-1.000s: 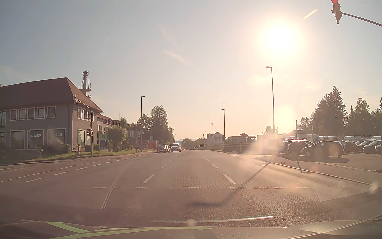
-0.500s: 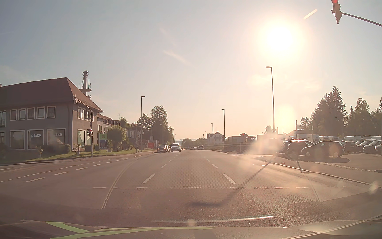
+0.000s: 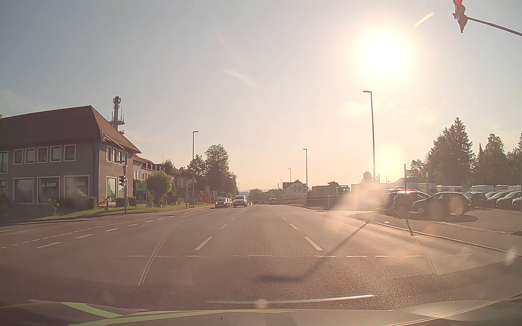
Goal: Follow the waypoints while adhering to traffic rules and regulations
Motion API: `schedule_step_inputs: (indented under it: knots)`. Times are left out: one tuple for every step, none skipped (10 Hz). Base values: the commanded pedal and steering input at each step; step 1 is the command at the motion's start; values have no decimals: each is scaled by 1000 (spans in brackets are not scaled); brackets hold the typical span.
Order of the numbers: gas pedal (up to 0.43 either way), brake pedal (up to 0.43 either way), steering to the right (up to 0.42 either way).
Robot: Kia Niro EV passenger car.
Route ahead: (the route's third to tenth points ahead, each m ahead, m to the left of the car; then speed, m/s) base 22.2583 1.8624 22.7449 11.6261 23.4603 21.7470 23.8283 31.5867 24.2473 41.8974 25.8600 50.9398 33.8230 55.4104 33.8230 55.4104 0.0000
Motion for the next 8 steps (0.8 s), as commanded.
schedule_step_inputs:
  knots:
    - [0,317,0]
    - [0,317,0]
    - [0,317,0]
    - [0,311,0]
    - [0,317,0]
    - [0,317,0]
    - [0,311,0]
    - [0,317,0]
